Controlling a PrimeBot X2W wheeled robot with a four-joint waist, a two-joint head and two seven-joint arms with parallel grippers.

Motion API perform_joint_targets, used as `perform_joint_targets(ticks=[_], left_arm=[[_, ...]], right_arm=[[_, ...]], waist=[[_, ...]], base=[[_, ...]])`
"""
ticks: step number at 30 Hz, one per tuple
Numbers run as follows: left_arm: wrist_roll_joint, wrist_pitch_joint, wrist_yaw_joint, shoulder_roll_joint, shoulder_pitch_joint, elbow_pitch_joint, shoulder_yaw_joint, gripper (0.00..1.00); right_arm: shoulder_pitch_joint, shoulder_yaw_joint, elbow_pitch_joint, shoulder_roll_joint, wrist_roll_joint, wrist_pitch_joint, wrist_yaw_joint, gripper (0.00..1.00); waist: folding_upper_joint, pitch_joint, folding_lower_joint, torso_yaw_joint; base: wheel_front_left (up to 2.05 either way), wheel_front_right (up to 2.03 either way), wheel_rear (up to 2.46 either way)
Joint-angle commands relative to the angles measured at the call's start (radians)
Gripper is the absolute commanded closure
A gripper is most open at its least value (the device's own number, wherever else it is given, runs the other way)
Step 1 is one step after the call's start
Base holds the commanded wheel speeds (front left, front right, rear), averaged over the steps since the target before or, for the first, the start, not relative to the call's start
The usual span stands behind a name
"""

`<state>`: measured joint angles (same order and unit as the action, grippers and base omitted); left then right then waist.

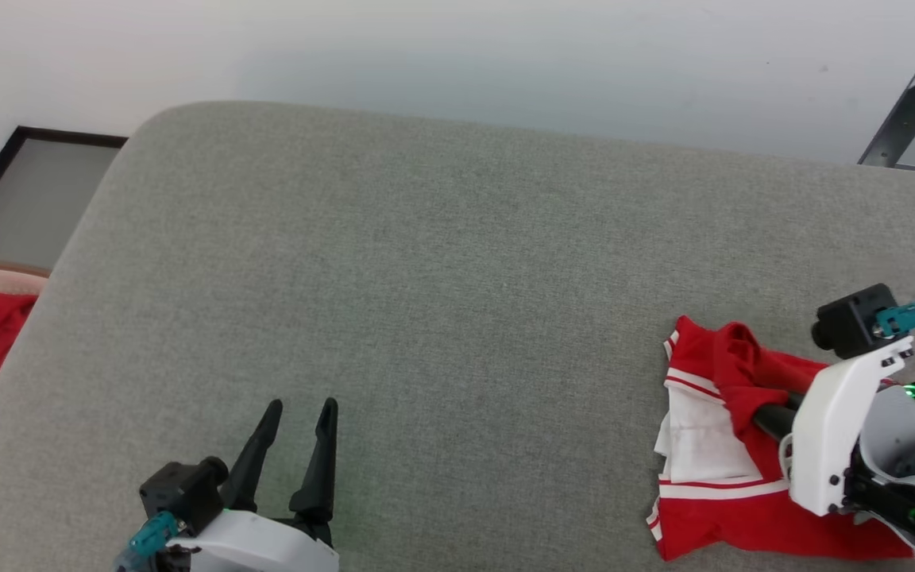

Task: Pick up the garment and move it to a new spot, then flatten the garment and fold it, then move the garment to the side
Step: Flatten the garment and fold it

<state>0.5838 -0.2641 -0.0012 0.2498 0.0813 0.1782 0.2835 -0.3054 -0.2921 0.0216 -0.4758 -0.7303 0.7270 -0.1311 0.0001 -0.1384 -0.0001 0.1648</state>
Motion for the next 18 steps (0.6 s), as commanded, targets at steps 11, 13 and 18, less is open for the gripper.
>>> perform_joint_targets(ticks=[11,13,18], left_arm=[[-0.012,0.000,-0.008,0.001,-0.014,0.013,-0.004,0.00],[-0.012,0.002,-0.009,0.005,-0.015,0.014,-0.003,0.00],[-0.010,0.006,-0.011,0.014,-0.018,0.014,0.002,0.00]], right_arm=[[-0.029,-0.073,-0.064,0.015,-0.026,-0.080,0.001,0.00],[-0.024,-0.073,-0.066,0.007,-0.036,-0.095,0.001,0.00],[-0.004,-0.060,-0.066,-0.016,-0.044,-0.125,0.001,0.00]], waist=[[-0.0001,0.029,0.0001,-0.028],[-0.0001,0.040,0.0001,-0.043],[-0.0001,0.072,0.0001,-0.086]], base=[[0.00,0.00,0.00],[0.00,0.00,0.00],[0.00,0.00,0.00]])
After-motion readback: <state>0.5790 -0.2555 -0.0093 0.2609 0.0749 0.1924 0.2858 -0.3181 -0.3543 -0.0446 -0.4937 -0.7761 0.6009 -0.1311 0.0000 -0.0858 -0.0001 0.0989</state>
